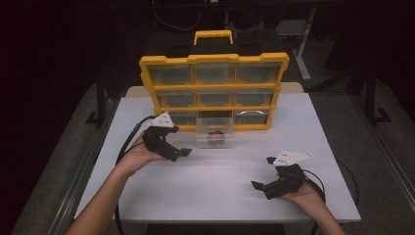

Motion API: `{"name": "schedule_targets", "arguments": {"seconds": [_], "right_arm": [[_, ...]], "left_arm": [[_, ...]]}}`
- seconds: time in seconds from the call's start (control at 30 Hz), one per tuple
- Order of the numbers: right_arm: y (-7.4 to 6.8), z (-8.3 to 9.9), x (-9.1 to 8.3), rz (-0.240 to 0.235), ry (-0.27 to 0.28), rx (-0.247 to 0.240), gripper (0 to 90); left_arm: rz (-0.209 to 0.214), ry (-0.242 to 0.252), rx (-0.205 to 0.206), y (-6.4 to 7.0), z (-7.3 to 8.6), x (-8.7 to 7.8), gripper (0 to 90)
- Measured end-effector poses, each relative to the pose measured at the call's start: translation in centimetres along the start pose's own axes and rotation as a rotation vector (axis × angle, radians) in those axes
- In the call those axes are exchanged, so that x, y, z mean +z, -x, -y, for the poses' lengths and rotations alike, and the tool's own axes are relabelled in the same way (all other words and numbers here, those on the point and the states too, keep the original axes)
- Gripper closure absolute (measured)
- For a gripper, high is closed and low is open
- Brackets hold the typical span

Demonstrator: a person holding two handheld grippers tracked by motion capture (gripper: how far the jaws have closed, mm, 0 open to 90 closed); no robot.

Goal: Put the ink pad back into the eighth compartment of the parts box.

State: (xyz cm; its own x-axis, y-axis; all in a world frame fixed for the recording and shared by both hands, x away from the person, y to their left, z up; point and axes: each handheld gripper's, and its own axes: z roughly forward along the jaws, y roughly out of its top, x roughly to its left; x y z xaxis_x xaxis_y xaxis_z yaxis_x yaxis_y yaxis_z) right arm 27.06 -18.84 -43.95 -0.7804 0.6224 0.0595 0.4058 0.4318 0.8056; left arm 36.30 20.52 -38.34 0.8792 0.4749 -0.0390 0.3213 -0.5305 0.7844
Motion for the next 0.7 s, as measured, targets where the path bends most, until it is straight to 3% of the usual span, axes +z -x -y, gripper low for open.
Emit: {"name": "schedule_targets", "arguments": {"seconds": [0.4,0.7], "right_arm": [[0.0,0.0,0.1,0.0,-0.004,-0.002,0.0],[0.0,0.0,0.1,0.0,-0.004,0.0,0.0]], "left_arm": [[-0.013,0.034,-0.017,0.9,3.1,-0.4,0.0],[-0.037,0.052,0.001,1.9,5.0,-0.8,0.0]]}}
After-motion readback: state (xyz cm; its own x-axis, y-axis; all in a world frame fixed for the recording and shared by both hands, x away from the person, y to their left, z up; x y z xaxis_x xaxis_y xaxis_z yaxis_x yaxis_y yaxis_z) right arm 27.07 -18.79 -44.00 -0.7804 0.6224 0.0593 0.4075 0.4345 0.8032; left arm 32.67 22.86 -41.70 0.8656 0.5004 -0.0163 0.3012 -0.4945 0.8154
